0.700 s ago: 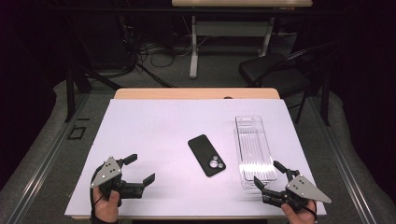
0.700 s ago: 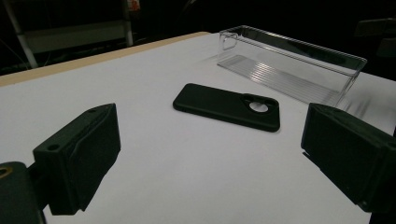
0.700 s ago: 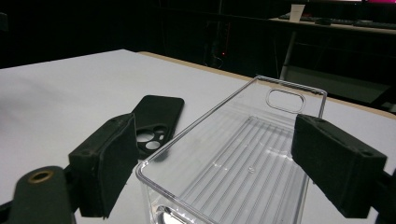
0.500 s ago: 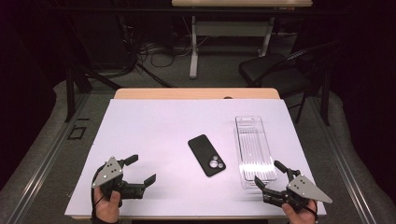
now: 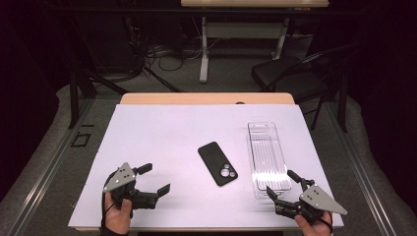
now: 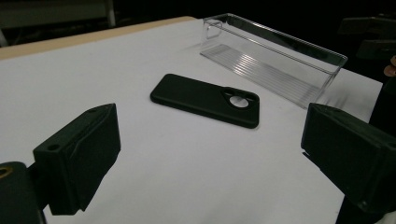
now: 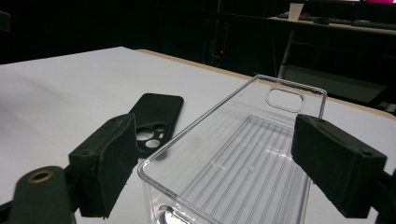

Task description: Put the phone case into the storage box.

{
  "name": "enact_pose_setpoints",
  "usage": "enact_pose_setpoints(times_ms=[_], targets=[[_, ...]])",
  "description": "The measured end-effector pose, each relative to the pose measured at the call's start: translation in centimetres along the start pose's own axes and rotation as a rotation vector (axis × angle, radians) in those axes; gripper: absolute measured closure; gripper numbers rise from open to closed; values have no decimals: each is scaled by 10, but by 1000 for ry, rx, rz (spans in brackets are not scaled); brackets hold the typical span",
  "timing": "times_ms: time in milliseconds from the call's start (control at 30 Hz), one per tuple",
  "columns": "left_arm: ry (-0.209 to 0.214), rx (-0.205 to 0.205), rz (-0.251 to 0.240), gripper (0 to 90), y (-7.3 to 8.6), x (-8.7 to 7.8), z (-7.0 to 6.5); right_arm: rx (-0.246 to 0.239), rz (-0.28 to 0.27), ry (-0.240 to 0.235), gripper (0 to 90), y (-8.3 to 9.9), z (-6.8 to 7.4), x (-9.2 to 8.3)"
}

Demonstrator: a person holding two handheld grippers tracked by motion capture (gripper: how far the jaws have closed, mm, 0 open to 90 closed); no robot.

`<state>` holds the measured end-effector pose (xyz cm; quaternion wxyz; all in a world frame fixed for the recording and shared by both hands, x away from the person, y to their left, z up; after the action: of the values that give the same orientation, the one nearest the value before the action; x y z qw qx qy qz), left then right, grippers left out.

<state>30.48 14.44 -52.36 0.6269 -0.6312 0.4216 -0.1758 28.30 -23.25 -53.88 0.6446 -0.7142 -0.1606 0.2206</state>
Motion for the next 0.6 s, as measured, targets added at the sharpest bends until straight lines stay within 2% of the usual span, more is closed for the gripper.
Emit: enact_pose_setpoints(times_ms=[100,133,167,233,267,300,367,467,533,600], targets=[[16,-20,28,50,-8,10,-4,-10,4,3,143,1,1,0],[28,-66,45,50,-14,18,-4,-12,4,3,143,1,1,0],[28,-66,45,50,-14,18,-4,-12,10,3,143,1,1,0],[43,-105,74,50,-23,31,-4,-12,9,0,143,2,1,1],[43,-105,74,47,-23,31,-4,-9,12,-1,143,2,1,2],[39,-91,98,44,-27,41,-3,-8,11,-3,143,3,1,3],[27,-89,129,44,-31,50,-1,-7,15,-9,143,3,1,4],[32,-89,146,44,-35,59,-1,-6,14,-12,143,4,1,5],[19,-76,167,45,-40,69,-1,1,22,-17,143,4,1,5],[12,-74,173,52,-42,73,-1,2,22,-19,143,4,1,6]])
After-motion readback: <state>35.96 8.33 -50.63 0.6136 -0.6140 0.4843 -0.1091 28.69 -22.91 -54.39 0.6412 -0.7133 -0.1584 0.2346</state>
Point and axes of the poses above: each handheld gripper's, and its own axes: x roughly forward along the jaws, y roughly out of its underside, z roughly to its left, the point moved 8 cm from there along x, roughly forward along the jaws, and after that the axes turned 4 degrees about -z, right-handed, at the moved point
